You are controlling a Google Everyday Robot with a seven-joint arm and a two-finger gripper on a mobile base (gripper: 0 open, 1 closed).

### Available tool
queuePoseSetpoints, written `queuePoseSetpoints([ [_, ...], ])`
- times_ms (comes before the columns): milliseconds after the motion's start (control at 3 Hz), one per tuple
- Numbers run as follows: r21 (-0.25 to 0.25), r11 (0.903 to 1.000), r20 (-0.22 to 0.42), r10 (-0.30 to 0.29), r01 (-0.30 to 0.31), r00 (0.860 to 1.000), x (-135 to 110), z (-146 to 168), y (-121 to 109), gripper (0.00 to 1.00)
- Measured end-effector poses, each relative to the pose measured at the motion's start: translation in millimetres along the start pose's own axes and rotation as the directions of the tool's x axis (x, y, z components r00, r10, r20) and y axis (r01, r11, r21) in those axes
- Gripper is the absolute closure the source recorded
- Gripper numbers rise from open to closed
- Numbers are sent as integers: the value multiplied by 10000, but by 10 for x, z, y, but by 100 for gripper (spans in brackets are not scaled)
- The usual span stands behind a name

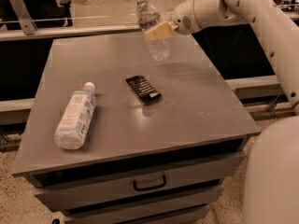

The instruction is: Knock water bottle over

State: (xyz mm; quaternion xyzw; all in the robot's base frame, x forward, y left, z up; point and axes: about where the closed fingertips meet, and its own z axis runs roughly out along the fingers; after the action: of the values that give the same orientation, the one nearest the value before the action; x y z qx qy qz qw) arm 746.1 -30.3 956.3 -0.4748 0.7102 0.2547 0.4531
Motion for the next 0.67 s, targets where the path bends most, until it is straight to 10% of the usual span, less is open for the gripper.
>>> queuePoseSetpoints([
  [667,-1073,9935,-2281,-626,388,9716,361,-412,79,100],
])
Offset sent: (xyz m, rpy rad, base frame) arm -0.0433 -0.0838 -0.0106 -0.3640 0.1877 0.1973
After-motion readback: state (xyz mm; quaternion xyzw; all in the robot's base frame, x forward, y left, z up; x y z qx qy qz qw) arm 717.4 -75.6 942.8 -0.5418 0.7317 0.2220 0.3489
